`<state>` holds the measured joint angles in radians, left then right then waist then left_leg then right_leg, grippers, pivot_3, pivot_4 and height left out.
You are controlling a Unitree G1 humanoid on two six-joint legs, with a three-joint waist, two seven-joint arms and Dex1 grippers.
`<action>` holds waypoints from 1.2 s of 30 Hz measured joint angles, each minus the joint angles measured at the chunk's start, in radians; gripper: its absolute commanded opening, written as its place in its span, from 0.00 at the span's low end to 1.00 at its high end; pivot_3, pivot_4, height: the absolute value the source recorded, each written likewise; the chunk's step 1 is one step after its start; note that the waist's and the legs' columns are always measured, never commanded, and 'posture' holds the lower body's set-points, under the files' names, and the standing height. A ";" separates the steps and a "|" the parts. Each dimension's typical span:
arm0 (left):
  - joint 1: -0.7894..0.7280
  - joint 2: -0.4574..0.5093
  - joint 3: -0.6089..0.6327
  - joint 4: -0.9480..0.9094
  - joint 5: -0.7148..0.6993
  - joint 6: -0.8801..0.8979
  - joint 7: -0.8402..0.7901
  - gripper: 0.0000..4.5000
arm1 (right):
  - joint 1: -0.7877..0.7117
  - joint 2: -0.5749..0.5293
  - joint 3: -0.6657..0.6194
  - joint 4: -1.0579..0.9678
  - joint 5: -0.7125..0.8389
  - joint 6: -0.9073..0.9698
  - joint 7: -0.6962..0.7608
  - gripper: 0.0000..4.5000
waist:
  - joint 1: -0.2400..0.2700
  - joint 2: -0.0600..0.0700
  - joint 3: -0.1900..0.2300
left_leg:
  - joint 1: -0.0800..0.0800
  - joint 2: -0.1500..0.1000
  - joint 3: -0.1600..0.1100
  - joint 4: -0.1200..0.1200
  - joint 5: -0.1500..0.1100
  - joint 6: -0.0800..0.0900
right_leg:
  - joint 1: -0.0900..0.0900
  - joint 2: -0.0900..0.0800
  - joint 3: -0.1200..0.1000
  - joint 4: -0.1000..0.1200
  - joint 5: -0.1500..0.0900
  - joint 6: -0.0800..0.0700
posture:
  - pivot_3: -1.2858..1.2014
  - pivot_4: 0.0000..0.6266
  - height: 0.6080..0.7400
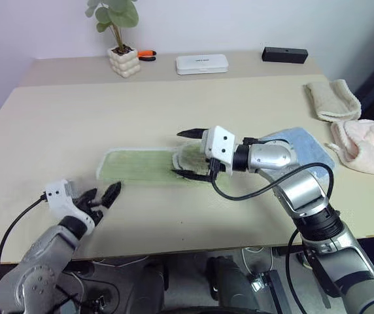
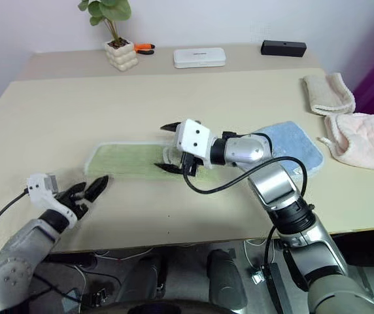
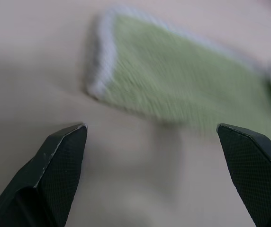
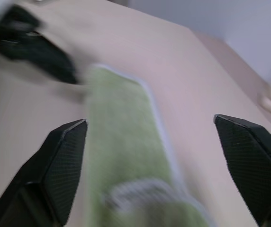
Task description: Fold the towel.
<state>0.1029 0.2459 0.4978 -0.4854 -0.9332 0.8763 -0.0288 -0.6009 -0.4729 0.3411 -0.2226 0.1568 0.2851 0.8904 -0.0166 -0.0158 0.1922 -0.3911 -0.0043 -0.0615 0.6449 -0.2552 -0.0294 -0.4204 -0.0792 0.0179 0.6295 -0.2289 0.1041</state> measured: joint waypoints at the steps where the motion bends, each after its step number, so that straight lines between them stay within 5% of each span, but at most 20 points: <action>1: -0.019 -0.008 0.014 0.007 -0.036 0.018 0.036 1.00 | 0.013 0.000 0.010 0.000 -0.009 -0.010 0.001 0.99 | 0.002 0.000 0.000 | 0.000 0.000 0.000 0.000 0.000 0.000 | 0.000 0.000 0.000 0.000 0.000 -0.001 | 0.52 0.24 0.99; 9: -0.172 -0.041 0.069 0.116 -0.222 0.075 0.247 0.94 | 0.037 0.035 0.034 -0.033 -0.034 -0.008 -0.015 1.00 | 0.006 0.000 0.000 | 0.000 -0.001 0.000 0.000 0.001 -0.001 | 0.001 -0.001 0.000 0.000 -0.001 -0.003 | 0.52 0.24 0.99; 11: -0.190 -0.039 0.066 0.136 -0.232 0.077 0.267 0.82 | 0.040 0.034 0.034 -0.040 -0.035 -0.002 -0.017 1.00 | 0.008 0.000 0.000 | 0.000 -0.002 0.000 0.000 0.001 -0.002 | 0.001 -0.001 0.000 -0.001 -0.001 -0.003 | 0.52 0.24 0.99; 18: -0.231 -0.036 0.000 0.210 -0.224 0.072 0.285 0.02 | 0.070 0.020 0.036 -0.063 -0.053 0.028 -0.024 1.00 | 0.007 0.000 0.000 | 0.000 -0.002 0.000 0.000 0.001 -0.002 | 0.001 -0.001 0.000 -0.002 -0.002 -0.003 | 0.52 0.24 0.99; 24: -0.268 0.000 0.054 0.227 -0.220 -0.044 0.249 0.01 | 0.086 0.015 0.036 -0.087 -0.057 0.037 -0.029 1.00 | 0.002 -0.001 0.000 | -0.001 -0.001 0.000 -0.001 0.001 -0.002 | 0.000 -0.001 0.000 -0.002 -0.002 -0.003 | 0.52 0.24 0.99; 30: -0.260 0.173 0.185 0.224 -0.218 -0.143 0.167 0.01 | 0.099 -0.012 0.034 -0.090 -0.066 0.037 -0.029 1.00 | 0.003 -0.001 0.000 | -0.001 -0.001 0.001 -0.002 0.001 -0.002 | -0.001 -0.001 0.000 -0.003 -0.002 -0.003 | 0.52 0.24 0.99; 36: -0.217 0.354 0.053 0.126 -0.111 -0.146 -0.065 0.01 | 0.099 -0.020 0.034 -0.068 -0.079 0.026 -0.029 1.00 | 0.007 -0.003 0.001 | -0.002 -0.001 0.001 -0.002 0.002 -0.004 | 0.000 -0.002 0.000 -0.007 -0.002 -0.004 | 0.52 0.24 0.99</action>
<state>-0.1141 0.6003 0.5508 -0.3591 -1.0440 0.7306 -0.0940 -0.5016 -0.4928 0.3753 -0.2904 0.0776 0.3107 0.8615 -0.0091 -0.0186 0.1936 -0.3933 -0.0058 -0.0605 0.6425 -0.2534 -0.0332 -0.4201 -0.0808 0.0182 0.6227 -0.2307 0.0998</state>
